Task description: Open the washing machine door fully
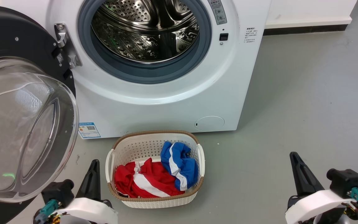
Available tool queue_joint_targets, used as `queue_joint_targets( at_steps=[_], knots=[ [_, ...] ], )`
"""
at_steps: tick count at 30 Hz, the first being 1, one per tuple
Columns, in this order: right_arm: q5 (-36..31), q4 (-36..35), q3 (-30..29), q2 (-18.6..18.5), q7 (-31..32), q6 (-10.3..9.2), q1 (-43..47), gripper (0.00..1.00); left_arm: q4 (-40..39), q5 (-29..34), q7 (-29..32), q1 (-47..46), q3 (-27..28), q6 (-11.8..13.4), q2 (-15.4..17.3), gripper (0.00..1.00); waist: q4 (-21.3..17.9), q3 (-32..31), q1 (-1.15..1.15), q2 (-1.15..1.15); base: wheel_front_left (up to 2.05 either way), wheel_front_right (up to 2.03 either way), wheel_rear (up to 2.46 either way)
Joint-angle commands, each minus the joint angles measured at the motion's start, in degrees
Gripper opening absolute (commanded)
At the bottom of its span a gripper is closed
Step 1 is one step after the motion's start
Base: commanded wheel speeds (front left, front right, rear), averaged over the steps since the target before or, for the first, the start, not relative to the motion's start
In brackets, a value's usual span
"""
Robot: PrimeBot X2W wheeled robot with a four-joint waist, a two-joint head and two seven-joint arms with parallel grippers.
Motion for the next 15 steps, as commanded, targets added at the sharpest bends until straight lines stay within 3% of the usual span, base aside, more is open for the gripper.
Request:
queue_joint_targets(
  at_steps=[1, 15],
  knots=[
    [3.3, -0.4, -0.3, -0.2, 0.2, 0.00, -1.4, 0.00, -0.7, -2.6, 0.5, -1.4, 0.8, -0.4, 0.2, 0.00, 0.1, 0.0, 0.00, 0.00, 0.00, 0.00, 0.00],
    [18.8, 1.5, -1.0, -0.6, 1.5, 0.00, -2.7, 0.00, -0.1, -15.5, 3.7, -2.2, 3.0, -1.8, -1.0, 0.00, 0.6, -0.2, 0.00, 0.00, 0.00, 0.00, 0.00]
  ],
)
